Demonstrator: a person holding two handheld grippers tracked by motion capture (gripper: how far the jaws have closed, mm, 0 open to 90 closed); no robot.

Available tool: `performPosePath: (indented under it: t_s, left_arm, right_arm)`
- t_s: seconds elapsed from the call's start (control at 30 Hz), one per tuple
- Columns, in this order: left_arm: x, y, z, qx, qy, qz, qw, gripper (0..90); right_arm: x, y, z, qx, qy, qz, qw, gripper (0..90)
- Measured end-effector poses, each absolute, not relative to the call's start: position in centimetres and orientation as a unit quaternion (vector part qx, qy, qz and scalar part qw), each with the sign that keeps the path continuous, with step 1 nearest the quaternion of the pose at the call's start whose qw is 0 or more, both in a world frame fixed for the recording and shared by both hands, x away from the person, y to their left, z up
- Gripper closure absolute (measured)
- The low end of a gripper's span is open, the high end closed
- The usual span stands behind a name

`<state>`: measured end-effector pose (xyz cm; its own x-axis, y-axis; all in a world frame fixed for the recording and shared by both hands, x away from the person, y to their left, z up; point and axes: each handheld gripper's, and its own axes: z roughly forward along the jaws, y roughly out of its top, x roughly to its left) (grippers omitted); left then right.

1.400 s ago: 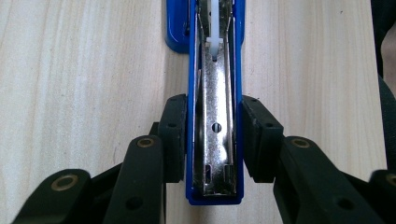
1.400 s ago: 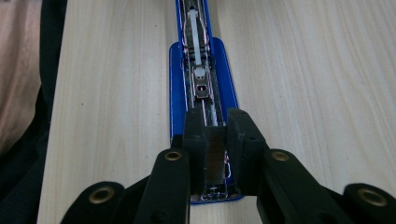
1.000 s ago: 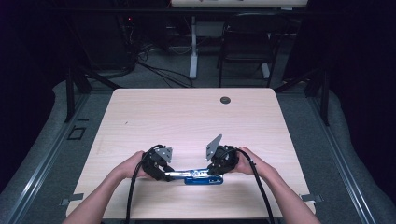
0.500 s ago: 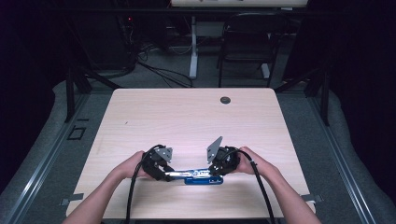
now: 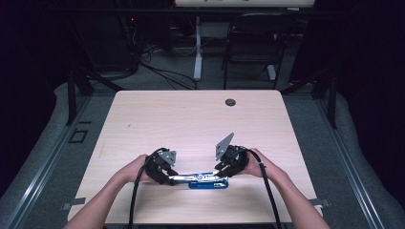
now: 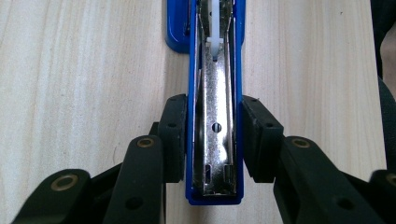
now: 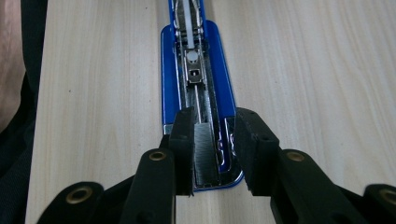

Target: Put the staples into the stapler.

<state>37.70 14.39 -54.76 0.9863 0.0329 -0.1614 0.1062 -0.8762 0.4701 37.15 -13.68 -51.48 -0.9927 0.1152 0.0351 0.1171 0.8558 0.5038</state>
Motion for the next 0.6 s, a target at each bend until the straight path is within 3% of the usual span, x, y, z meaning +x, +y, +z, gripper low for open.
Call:
performPosePath:
  t_s: [0.23,0.6]
  left_arm:
    - [37.6,14.4,-54.6,0.966,0.034,-0.072,0.246,64.8]
    - [37.4,14.4,-54.5,0.966,0.033,-0.063,0.247,64.9]
  right_arm:
    - [37.0,-14.4,-50.9,-0.118,-0.956,-0.268,-0.003,69.6]
    - [36.3,-15.3,-50.3,-0.190,-0.943,-0.274,-0.018,78.3]
